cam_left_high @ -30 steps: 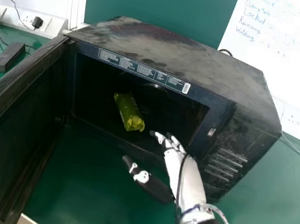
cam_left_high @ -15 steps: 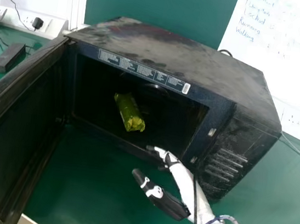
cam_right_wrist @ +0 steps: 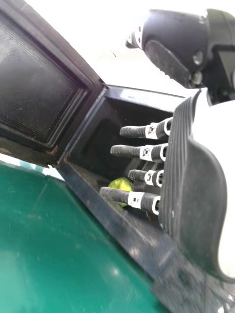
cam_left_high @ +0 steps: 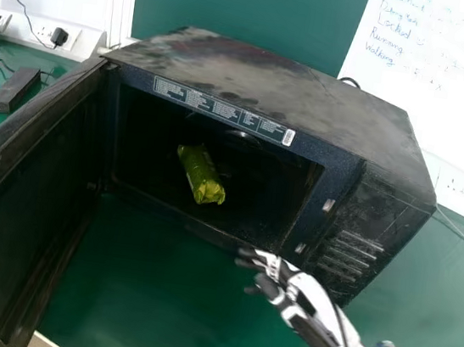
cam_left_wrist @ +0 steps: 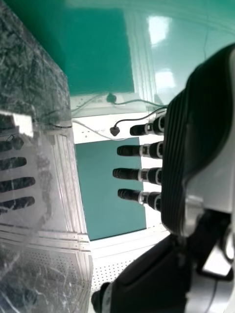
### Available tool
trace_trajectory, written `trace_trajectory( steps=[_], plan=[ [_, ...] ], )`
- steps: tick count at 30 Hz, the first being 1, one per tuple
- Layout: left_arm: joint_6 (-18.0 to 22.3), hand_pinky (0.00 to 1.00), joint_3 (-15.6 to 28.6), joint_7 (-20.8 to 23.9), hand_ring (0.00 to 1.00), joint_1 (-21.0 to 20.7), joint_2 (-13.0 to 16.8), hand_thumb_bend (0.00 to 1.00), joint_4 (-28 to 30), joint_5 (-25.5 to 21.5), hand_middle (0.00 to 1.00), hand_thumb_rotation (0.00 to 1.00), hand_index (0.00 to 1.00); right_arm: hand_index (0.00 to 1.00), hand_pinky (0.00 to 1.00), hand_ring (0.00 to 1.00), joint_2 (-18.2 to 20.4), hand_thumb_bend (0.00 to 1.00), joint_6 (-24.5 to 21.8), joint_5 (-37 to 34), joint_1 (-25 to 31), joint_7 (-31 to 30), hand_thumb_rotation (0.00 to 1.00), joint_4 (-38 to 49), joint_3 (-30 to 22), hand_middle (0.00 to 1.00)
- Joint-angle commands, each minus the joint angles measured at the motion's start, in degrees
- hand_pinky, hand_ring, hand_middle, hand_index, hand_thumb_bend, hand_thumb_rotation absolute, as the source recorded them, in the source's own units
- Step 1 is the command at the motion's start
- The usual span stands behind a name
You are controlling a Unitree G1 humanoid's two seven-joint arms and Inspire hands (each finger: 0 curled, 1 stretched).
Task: Put biscuit inside oven
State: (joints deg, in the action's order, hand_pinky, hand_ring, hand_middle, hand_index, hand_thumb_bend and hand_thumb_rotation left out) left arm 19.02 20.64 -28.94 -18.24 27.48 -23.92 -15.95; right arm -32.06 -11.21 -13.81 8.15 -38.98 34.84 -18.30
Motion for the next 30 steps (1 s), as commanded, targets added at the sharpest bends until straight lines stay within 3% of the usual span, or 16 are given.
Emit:
trace_trajectory(
  steps=[1,6,13,20,23,30],
  plan=[
    [0.2,0.93,-0.6,-0.8,0.93,0.7,-0.5,0.47,1.2,-0.9,0.94,0.96,0.96,0.9,0.76,0.84,-2.3,0.88,-2.3,-4.1,1.5,-1.9,1.0,-0.6,-3.2,0.88],
    [1.7,0.91,-1.0,-2.0,0.93,1.6,-0.9,0.46,2.7,-0.9,0.93,0.98,0.95,0.91,0.77,0.84,-7.1,0.91,-6.7,-8.5,4.9,-5.1,1.0,-0.9,-9.6,0.88],
    [5.3,0.9,-2.1,-3.6,0.91,3.5,-1.3,0.48,5.0,-0.1,0.93,0.94,0.94,0.9,0.78,0.84,-10.0,0.94,-9.7,-13.2,8.6,-8.6,1.0,-4.5,-16.2,0.88],
    [9.0,0.87,-3.9,-4.2,0.9,4.9,-1.5,0.51,6.7,1.0,0.92,0.92,0.92,0.9,0.81,0.86,-11.7,0.9,-7.5,-14.1,9.7,-12.4,1.0,-8.8,-19.2,0.89],
    [9.8,0.86,-4.7,-4.4,0.89,5.6,-1.9,0.53,8.0,0.7,0.91,0.89,0.92,0.9,0.8,0.86,-11.6,0.87,-7.8,-13.7,10.5,-11.9,1.0,-8.9,-20.3,0.89],
    [12.9,0.86,-5.7,-7.1,0.89,5.7,-2.2,0.53,7.8,-0.3,0.9,0.95,0.92,0.92,0.83,0.87,-12.2,0.85,-9.1,-12.6,12.1,-10.6,1.0,-9.0,-21.8,0.89]
  ],
)
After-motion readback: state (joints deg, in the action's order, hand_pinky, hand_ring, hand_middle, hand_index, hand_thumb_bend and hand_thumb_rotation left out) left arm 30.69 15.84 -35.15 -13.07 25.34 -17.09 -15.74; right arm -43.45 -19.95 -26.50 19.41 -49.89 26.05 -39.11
